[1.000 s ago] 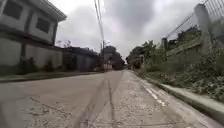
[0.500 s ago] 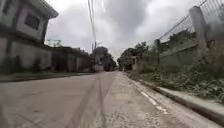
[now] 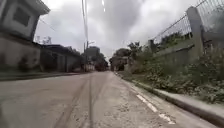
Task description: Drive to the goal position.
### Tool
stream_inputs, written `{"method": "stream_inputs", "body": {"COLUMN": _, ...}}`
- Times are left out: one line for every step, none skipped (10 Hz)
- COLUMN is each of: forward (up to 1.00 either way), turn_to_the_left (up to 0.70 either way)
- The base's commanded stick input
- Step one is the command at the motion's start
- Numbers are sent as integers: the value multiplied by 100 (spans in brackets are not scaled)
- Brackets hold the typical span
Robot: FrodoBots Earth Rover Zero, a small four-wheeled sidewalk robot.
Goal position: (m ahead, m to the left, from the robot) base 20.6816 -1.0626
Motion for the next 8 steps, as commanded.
{"method": "stream_inputs", "body": {"forward": 70, "turn_to_the_left": 0}}
{"method": "stream_inputs", "body": {"forward": 70, "turn_to_the_left": 0}}
{"method": "stream_inputs", "body": {"forward": 70, "turn_to_the_left": 0}}
{"method": "stream_inputs", "body": {"forward": 70, "turn_to_the_left": 0}}
{"method": "stream_inputs", "body": {"forward": 70, "turn_to_the_left": 0}}
{"method": "stream_inputs", "body": {"forward": 70, "turn_to_the_left": 0}}
{"method": "stream_inputs", "body": {"forward": 70, "turn_to_the_left": 0}}
{"method": "stream_inputs", "body": {"forward": 70, "turn_to_the_left": 0}}
